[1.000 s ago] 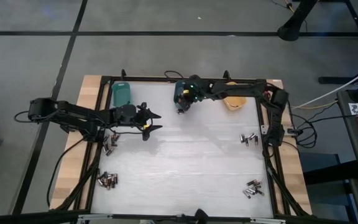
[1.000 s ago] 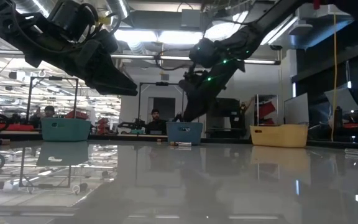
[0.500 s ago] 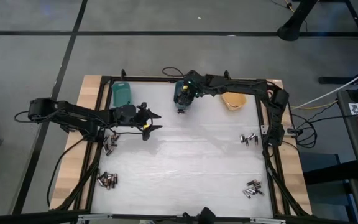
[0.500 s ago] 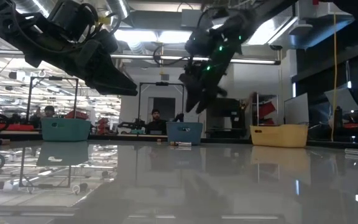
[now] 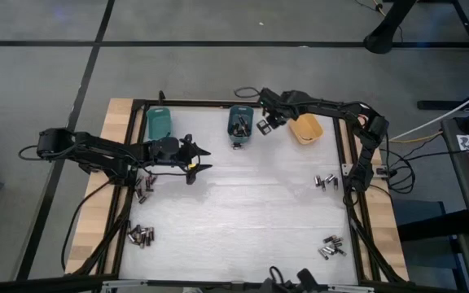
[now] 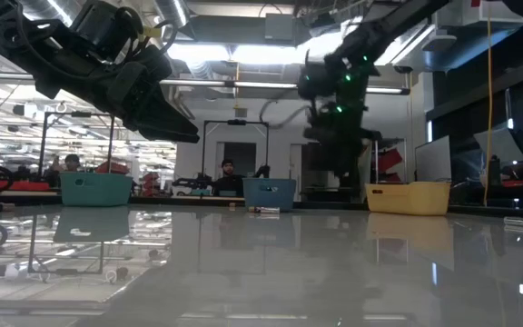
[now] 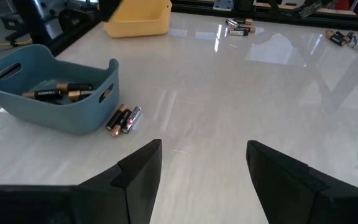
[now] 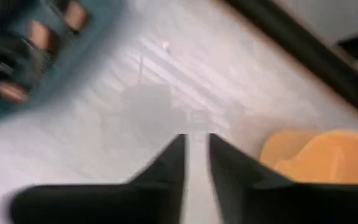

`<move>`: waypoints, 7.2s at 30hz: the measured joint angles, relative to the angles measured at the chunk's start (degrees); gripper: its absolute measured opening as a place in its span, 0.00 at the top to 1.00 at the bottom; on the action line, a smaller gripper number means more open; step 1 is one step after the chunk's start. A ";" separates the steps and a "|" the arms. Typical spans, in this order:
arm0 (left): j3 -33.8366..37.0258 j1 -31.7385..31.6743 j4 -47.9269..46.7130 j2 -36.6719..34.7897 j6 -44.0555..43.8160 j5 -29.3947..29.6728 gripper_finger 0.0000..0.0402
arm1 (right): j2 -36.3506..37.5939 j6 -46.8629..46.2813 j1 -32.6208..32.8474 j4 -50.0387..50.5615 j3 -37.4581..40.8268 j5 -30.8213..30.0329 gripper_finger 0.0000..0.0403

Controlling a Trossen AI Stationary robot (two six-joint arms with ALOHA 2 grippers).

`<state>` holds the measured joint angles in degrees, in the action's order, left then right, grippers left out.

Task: Sort batteries
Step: Put the silver battery into the yellow bin

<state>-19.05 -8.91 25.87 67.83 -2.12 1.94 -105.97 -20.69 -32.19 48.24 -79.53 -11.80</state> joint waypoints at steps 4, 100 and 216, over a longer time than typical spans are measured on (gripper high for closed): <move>0.00 0.00 0.00 0.00 0.08 0.01 0.44 | -0.02 -0.58 -2.18 -3.03 5.67 1.58 0.95; 0.00 0.01 0.04 0.00 -0.44 0.06 0.44 | -11.34 -1.96 22.46 -44.13 9.88 -3.17 1.00; 0.02 0.64 0.20 0.02 3.52 -0.25 0.44 | 9.62 -7.68 49.60 -14.75 22.75 1.96 0.55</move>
<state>-19.03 -8.27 26.07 67.85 1.39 1.69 -96.36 -28.37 17.41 33.49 -56.78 -9.84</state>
